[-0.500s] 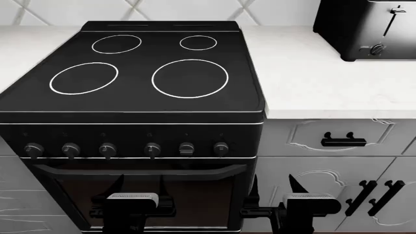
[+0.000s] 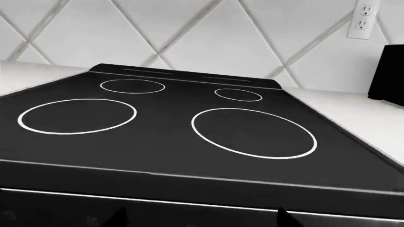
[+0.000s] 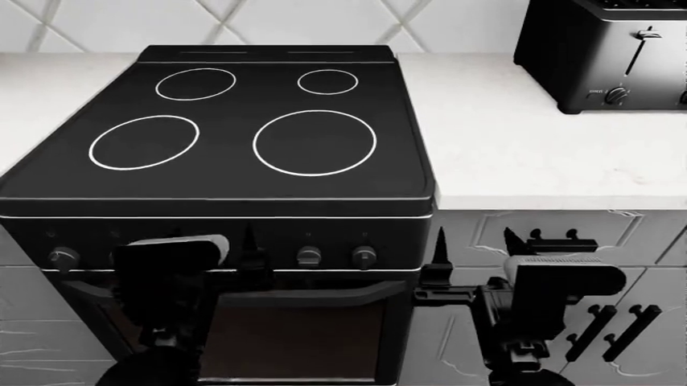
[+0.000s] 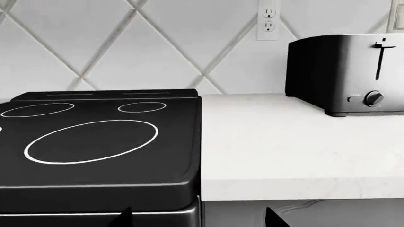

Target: Open the microwave door

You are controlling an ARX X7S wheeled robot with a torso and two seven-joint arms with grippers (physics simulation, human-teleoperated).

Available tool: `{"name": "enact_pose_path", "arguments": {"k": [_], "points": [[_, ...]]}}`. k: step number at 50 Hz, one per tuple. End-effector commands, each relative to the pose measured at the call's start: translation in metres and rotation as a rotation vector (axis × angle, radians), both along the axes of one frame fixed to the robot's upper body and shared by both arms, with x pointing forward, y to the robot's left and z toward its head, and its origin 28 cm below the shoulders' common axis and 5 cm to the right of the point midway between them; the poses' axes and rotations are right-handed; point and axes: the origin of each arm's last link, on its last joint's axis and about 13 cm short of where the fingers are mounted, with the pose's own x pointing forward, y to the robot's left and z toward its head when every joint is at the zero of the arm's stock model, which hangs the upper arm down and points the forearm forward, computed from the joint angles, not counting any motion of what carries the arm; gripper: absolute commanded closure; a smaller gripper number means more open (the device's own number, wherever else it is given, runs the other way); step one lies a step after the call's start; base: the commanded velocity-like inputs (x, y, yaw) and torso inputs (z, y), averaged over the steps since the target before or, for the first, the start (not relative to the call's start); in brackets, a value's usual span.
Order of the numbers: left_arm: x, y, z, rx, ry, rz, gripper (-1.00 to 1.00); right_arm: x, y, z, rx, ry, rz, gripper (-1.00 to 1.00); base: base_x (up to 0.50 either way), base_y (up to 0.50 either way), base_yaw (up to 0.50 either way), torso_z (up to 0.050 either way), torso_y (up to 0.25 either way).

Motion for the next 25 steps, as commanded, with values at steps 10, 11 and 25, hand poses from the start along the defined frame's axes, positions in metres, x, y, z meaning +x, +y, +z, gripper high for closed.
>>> {"name": "enact_pose_path", "arguments": {"k": [10, 11, 25], "points": [[-0.002, 0.021, 0.172, 0.047, -0.046, 0.055, -1.00, -0.010, -0.026, 0.145, -0.027, -0.128, 0.067, -1.00, 0.00, 0.00, 0.00, 0.050, 0.000], [-0.009, 0.019, 0.179, 0.049, -0.053, -0.043, -1.00, -0.008, -0.030, 0.152, -0.021, -0.134, 0.031, -1.00, 0.00, 0.00, 0.00, 0.050, 0.000], [-0.026, 0.038, 0.275, 0.116, -0.178, -0.038, -1.00, -0.022, -0.034, 0.252, -0.142, -0.222, 0.069, -1.00, 0.00, 0.00, 0.00, 0.035, 0.003]]}}
